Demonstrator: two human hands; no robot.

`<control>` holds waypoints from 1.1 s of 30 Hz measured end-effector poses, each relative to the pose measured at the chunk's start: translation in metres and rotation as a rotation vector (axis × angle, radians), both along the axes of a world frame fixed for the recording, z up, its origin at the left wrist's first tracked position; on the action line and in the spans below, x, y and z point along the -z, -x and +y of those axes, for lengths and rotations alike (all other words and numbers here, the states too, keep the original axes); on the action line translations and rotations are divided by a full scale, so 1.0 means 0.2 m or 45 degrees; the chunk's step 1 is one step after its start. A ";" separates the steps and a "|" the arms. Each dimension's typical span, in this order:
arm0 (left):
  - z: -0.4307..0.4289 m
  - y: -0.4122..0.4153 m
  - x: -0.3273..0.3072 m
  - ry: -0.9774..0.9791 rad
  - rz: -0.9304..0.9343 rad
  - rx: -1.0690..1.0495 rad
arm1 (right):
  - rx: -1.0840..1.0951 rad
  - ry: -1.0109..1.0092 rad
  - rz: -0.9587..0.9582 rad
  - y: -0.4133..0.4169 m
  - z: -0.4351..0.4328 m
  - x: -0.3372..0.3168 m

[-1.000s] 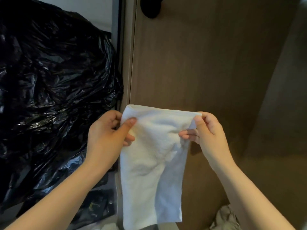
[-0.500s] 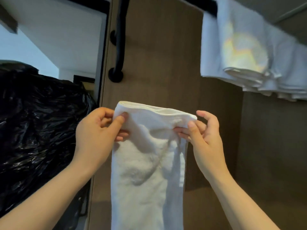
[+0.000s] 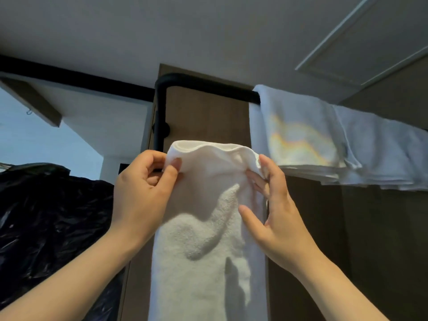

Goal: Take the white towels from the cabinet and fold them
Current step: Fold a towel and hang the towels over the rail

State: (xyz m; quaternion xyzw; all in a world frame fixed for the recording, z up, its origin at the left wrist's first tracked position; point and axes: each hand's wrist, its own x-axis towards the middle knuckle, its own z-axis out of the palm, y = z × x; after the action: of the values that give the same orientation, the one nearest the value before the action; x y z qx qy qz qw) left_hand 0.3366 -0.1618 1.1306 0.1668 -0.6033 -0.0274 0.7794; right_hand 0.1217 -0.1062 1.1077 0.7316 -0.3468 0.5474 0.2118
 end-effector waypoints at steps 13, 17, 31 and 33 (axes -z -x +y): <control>-0.12 -0.06 -0.57 0.432 -0.106 -0.167 | 0.285 0.516 0.232 -0.09 -0.15 -0.58; -0.13 -0.06 -0.72 0.547 -0.049 -0.161 | 0.271 0.606 0.214 -0.07 -0.16 -0.74; -0.13 0.06 -1.15 0.317 -0.196 -0.514 | 0.420 0.293 0.188 -0.03 -0.18 -1.14; -0.15 0.05 -1.12 0.257 -0.319 -0.595 | 0.596 0.270 0.295 -0.05 -0.16 -1.15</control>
State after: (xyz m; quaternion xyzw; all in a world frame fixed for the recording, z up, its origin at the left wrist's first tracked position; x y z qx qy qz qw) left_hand 0.3260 -0.1908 1.3547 0.2250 -0.6398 0.2341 0.6966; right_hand 0.1320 -0.1386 1.3380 0.6630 -0.4208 0.4295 0.4461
